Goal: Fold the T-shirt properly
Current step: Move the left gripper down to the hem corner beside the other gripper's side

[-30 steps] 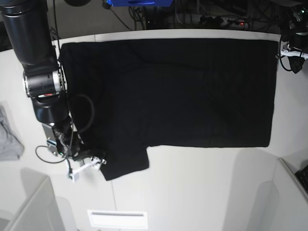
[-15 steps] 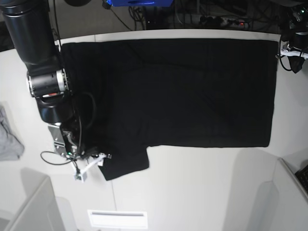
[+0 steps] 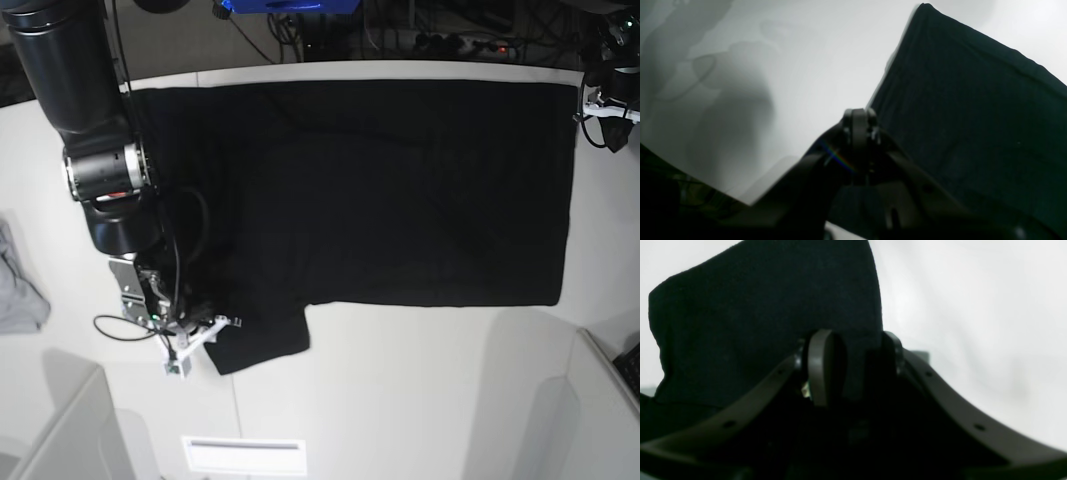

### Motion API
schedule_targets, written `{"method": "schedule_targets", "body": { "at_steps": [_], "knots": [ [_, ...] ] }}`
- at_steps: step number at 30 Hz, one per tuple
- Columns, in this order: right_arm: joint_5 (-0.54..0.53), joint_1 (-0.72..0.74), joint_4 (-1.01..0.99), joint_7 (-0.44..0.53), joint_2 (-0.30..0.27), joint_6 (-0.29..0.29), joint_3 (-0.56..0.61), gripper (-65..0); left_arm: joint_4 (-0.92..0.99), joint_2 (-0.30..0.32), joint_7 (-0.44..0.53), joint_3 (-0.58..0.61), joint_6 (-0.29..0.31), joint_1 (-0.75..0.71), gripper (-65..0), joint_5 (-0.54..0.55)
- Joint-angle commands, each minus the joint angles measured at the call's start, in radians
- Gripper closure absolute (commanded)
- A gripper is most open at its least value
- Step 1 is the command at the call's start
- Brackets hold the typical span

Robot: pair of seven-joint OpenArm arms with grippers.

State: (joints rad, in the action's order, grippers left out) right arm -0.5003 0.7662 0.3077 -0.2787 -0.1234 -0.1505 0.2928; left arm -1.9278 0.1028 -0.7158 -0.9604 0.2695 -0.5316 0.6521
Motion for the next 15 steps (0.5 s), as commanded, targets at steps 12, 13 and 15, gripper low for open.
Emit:
{"method": "schedule_targets", "body": {
  "at_steps": [12, 13, 15],
  "knots": [
    [-0.004, 0.028, 0.009, 0.003, -0.008, 0.001, -0.004, 0.0, 0.077, 0.107, 0.022, 0.002, 0.001, 0.113, -36.2, 0.007],
    [-0.004, 0.028, 0.009, 0.003, -0.008, 0.001, -0.004, 0.0, 0.106, 0.124, 0.02, 0.004, 0.0, 0.129, -41.3, 0.007],
    [-0.004, 0.028, 0.009, 0.003, -0.008, 0.001, -0.004, 0.0, 0.17, 0.16, 0.02, 0.01, 0.0, 0.17, -49.9, 0.007]
  ]
}}
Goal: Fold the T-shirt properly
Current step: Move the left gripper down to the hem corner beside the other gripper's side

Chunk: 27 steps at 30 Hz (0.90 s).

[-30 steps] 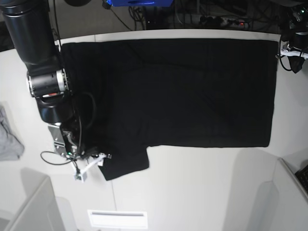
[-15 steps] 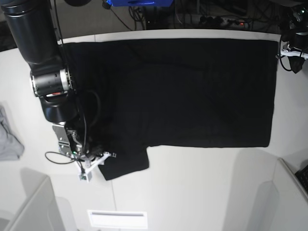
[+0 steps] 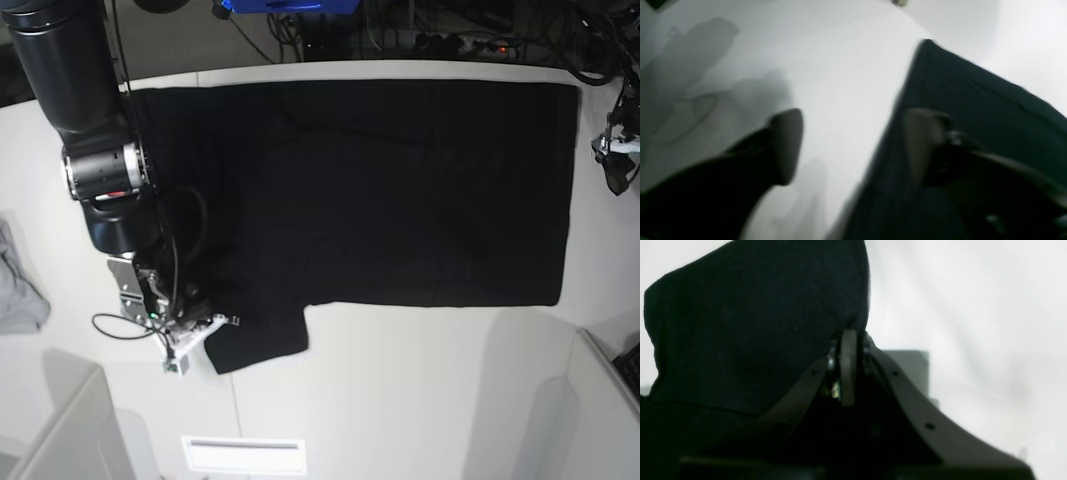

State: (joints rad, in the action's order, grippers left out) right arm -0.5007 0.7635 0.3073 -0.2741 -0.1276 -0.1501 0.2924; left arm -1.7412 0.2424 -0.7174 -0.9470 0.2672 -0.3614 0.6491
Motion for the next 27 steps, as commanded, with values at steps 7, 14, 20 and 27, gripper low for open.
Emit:
{"method": "schedule_targets", "body": {
  "at_steps": [7, 14, 20, 27],
  "knots": [
    [-0.003, 0.035, 0.01, -0.001, -0.004, 0.001, -0.003, 0.0, 0.278, 0.214, -0.115, 0.102, 0.002, 0.241, -52.5, 0.01],
    [-0.003, 0.035, 0.01, -0.001, -0.004, 0.001, -0.003, 0.0, 0.482, 0.298, -0.112, 0.302, 0.004, 0.456, -52.5, -0.151],
    [-0.003, 0.037, 0.01, -0.003, -0.004, 0.001, -0.003, 0.0, 0.668, 0.298, -0.11, 0.429, 0.005, 0.664, -52.5, -0.303],
    [-0.003, 0.037, 0.01, -0.003, -0.005, 0.001, -0.003, 0.0, 0.95, 0.3, 0.045, 0.662, 0.005, 0.884, -52.5, -0.357]
  ]
}}
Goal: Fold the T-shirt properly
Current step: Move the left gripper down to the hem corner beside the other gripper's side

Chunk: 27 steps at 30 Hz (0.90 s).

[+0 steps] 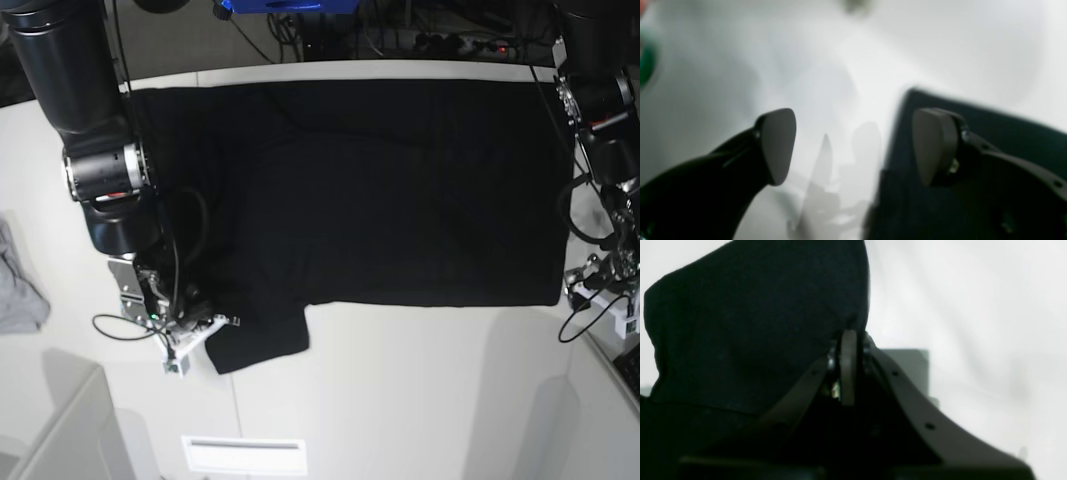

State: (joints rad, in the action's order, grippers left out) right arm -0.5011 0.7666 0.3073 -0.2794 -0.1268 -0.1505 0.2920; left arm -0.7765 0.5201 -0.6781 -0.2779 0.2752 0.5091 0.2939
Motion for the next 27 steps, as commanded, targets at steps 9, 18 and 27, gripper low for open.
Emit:
{"method": "schedule_targets", "body": {
  "at_steps": [9, 18, 27],
  "knots": [
    [-0.003, 0.034, 0.01, 0.002, -0.006, 0.001, -0.001, 0.0, 0.335, 0.015, 0.212, 0.22, -0.003, 0.194, -52.5, 0.001],
    [-0.003, 0.035, 0.01, 0.002, -0.006, 0.001, -0.001, 0.0, 0.38, -0.015, 0.265, 0.294, -0.003, 0.214, -52.5, 0.001],
    [-0.003, 0.035, 0.01, 0.002, -0.007, 0.001, -0.001, 0.0, 0.381, -0.048, 0.266, 0.296, -0.003, 0.197, -52.5, 0.0]
  ]
}}
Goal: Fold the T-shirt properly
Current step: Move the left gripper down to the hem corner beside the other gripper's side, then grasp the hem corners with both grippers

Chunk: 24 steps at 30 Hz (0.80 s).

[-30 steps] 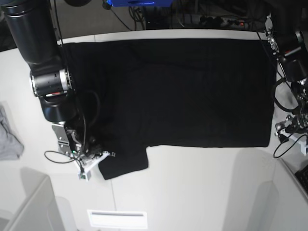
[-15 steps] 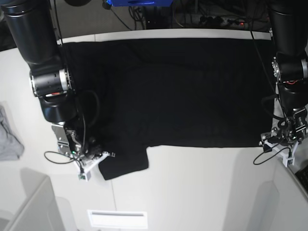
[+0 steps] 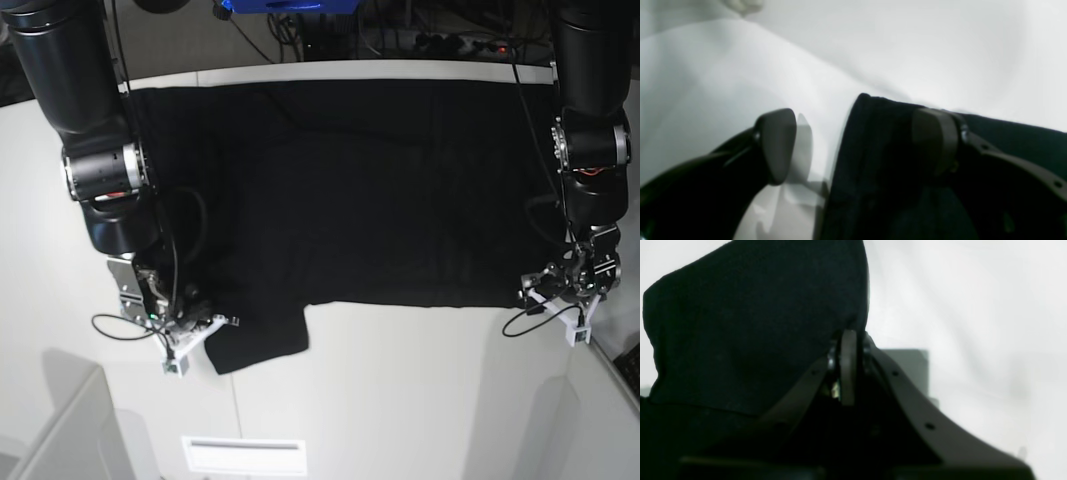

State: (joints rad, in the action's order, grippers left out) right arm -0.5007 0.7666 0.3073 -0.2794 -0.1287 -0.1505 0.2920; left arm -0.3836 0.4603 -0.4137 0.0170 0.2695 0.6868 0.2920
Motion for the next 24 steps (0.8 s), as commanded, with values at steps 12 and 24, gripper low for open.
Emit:
{"method": "schedule_targets", "body": {
  "at_steps": [12, 24],
  "knots": [
    [-0.003, 0.029, 0.01, 0.002, -0.021, 0.001, -0.001, 0.0, -0.016, 0.03, 0.002, -0.013, 0.0, -0.019, -42.5, 0.013],
    [-0.003, 0.027, 0.01, 0.002, -0.021, 0.001, -0.003, 0.0, -0.019, 0.067, -0.001, -0.168, 0.0, -0.011, -43.6, 0.002]
  ]
}}
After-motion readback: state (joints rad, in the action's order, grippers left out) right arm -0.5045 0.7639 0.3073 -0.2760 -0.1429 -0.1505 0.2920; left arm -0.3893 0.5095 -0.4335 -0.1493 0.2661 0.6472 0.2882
